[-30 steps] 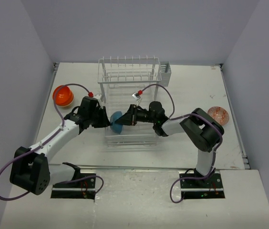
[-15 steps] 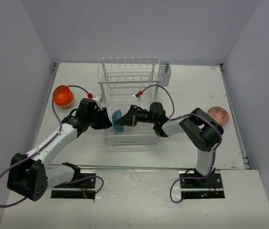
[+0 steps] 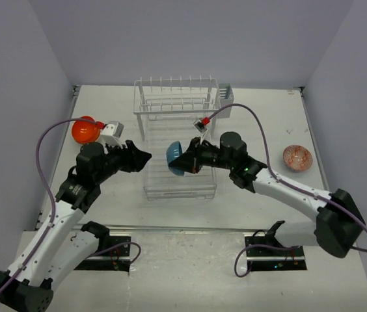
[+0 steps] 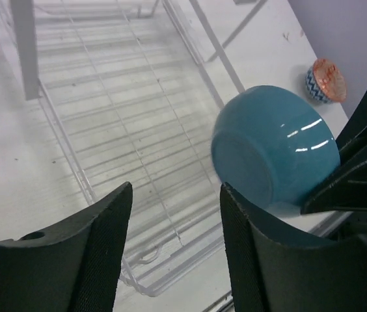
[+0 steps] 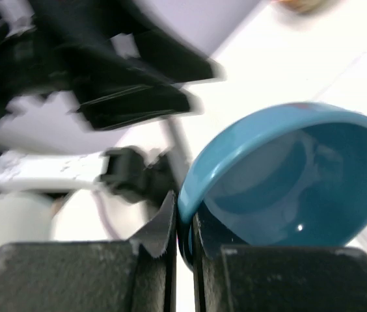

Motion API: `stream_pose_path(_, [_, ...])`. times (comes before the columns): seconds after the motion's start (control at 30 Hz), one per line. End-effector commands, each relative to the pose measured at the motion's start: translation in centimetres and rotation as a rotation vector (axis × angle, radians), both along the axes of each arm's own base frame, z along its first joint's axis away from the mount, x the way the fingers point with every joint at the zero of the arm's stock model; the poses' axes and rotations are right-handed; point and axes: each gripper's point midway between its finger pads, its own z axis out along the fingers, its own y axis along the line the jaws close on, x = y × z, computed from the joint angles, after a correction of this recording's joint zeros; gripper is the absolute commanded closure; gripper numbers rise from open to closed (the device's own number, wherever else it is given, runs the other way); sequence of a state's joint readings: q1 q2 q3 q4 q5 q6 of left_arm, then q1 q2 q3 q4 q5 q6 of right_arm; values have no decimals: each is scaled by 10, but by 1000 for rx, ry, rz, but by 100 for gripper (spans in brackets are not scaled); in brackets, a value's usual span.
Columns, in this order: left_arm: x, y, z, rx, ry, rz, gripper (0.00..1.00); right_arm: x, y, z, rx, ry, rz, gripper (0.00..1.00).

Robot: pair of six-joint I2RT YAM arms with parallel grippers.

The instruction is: Unload the bowls from the dish rack

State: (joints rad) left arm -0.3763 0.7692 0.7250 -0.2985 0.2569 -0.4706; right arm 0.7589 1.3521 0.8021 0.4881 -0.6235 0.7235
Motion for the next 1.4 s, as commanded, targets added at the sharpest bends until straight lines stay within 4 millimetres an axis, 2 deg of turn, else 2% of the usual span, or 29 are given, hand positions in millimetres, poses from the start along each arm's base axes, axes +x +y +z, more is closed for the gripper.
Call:
stream_pose_path(0.0, [5,24,48,17,-154,125,41,42,-58,-20,-345,-35,-382,100])
stream_pose_path(0.03, [3,37,52,44,-139,185,41,41,-91,-31,-459,7,-498,100])
stream_pose_path(0.07, [4,45,52,65,-130,230,41,50,-114,-35,-520,4,-621,100])
stream_pose_path(0.1, [11,65,50,111,-123,341,41,67,-151,-32,-587,-19,-826,100])
stream_pose_path(0.13, [12,76,41,154,-82,396,41,69,-177,-26,-612,-21,-937,100])
stream_pose_path(0.2, [14,100,26,218,-11,531,41,74,-232,-35,-725,4,-1135,100])
stream_pose_path(0.27, [20,100,14,245,35,548,41,78,-271,-38,-760,37,-1250,100])
stream_pose_path(0.33, [23,94,3,242,81,536,41,81,-293,-50,-799,75,-1287,100])
stream_pose_path(0.37, [24,91,-1,239,96,523,41,87,-317,-59,-829,127,-1348,100])
stream_pose_path(0.4, [24,84,-4,223,112,495,41,89,-327,-67,-859,153,-1352,100])
stream_pose_path(0.43, [25,81,-6,215,119,484,41,93,-345,-72,-865,200,-1389,100])
stream_pose_path(0.5, [25,72,-9,192,130,447,41,101,-362,-85,-911,221,-1385,100])
stream_pose_path(0.57, [26,67,-9,171,121,425,41,111,-384,-88,-915,268,-1426,100])
stream_pose_path(0.63, [26,66,-10,168,119,418,41,119,-397,-90,-901,303,-1443,100])
stream_pose_path(0.67, [26,65,-11,171,120,416,40,127,-403,-85,-902,303,-1463,100])
stream_pose_path(0.73, [25,64,-9,170,113,404,40,131,-420,-96,-946,364,-1485,100])
stream_pose_path(0.77, [25,64,-9,173,113,398,40,137,-423,-92,-937,365,-1492,100])
stream_pose_path(0.93, [24,63,-9,173,101,388,40,155,-442,-95,-962,403,-1517,100])
stream_pose_path(1.17, [27,58,-17,181,118,366,40,169,-451,-127,-1008,491,-1483,100])
stream_pose_path(1.37, [30,56,-13,187,109,355,40,180,-456,-155,-1032,559,-1457,100])
